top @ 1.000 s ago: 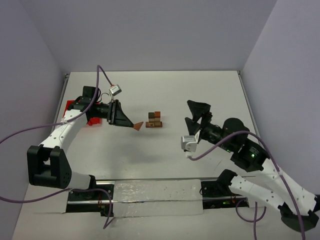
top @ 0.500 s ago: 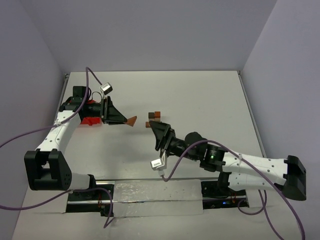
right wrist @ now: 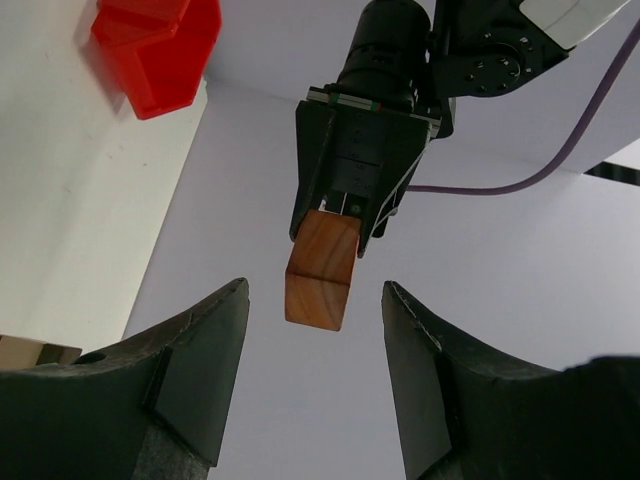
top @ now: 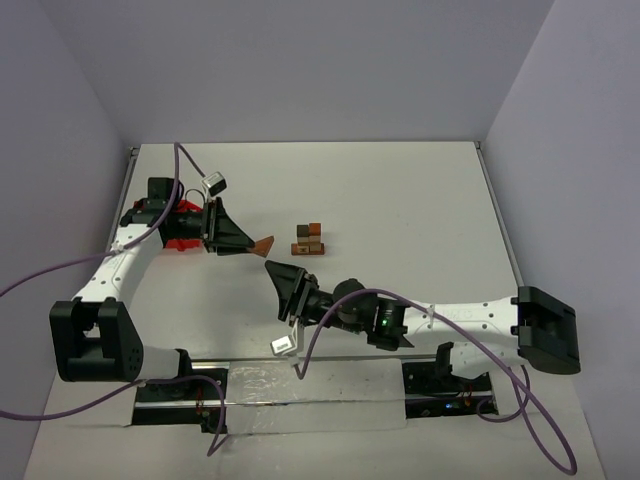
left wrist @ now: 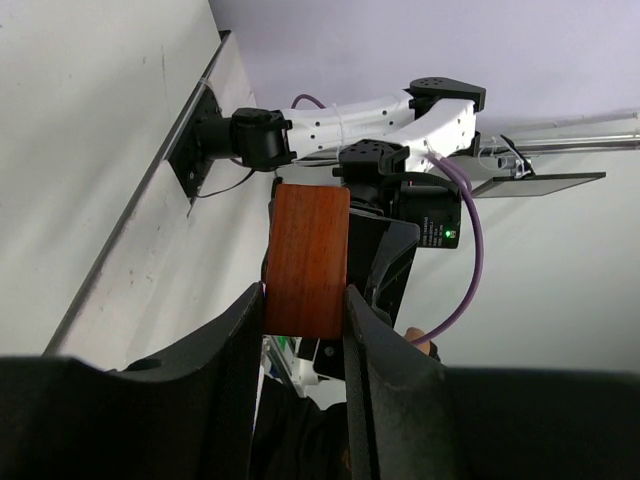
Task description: Build the wood block tower
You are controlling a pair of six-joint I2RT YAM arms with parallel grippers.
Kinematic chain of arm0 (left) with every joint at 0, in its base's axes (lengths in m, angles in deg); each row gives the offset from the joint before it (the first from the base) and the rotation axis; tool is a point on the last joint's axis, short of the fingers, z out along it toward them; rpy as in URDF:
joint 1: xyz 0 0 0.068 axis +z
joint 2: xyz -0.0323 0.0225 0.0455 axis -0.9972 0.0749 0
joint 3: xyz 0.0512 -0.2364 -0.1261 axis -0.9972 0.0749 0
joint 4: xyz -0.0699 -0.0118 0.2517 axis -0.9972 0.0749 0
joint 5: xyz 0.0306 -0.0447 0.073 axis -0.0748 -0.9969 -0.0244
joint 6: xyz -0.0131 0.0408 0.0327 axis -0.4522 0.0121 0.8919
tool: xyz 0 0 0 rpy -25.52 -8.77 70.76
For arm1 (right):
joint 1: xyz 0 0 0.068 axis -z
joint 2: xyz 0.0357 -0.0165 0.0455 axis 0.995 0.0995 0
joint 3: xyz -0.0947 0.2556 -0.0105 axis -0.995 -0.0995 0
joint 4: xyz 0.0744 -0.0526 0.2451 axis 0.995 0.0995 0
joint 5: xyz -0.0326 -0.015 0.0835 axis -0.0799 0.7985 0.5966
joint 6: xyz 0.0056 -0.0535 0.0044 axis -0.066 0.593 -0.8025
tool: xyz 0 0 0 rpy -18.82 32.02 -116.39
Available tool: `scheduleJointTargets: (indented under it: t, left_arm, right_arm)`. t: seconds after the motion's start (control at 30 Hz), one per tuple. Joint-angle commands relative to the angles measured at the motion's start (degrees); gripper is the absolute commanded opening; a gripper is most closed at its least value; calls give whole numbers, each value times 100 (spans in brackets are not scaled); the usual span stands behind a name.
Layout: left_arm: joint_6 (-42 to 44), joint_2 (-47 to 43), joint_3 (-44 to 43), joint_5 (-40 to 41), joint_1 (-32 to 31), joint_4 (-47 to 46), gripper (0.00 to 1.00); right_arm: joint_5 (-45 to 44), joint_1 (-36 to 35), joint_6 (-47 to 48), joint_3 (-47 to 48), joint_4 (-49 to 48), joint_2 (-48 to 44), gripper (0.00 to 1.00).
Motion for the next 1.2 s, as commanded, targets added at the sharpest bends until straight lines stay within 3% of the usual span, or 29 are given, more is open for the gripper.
scheduleJointTargets:
  t: [0.0,0.67,0.97,1.17]
  left_arm:
    - [-168,-249,38,-1276,28,-114,0]
    - [-235,-700,367,-1276,-146,-55,0]
    - [-393,-764,421,-1276,-209,-204,0]
    - [-428,-807,430,-1285,-209,-222,0]
  right_arm:
    - [-97,-32,220,271,-741,129,64]
    - [-89,-40,261,533,-657,424,64]
    - [-71,-32,305,654,-701,546,55]
    - [-87,-32,297,567,-728,467,56]
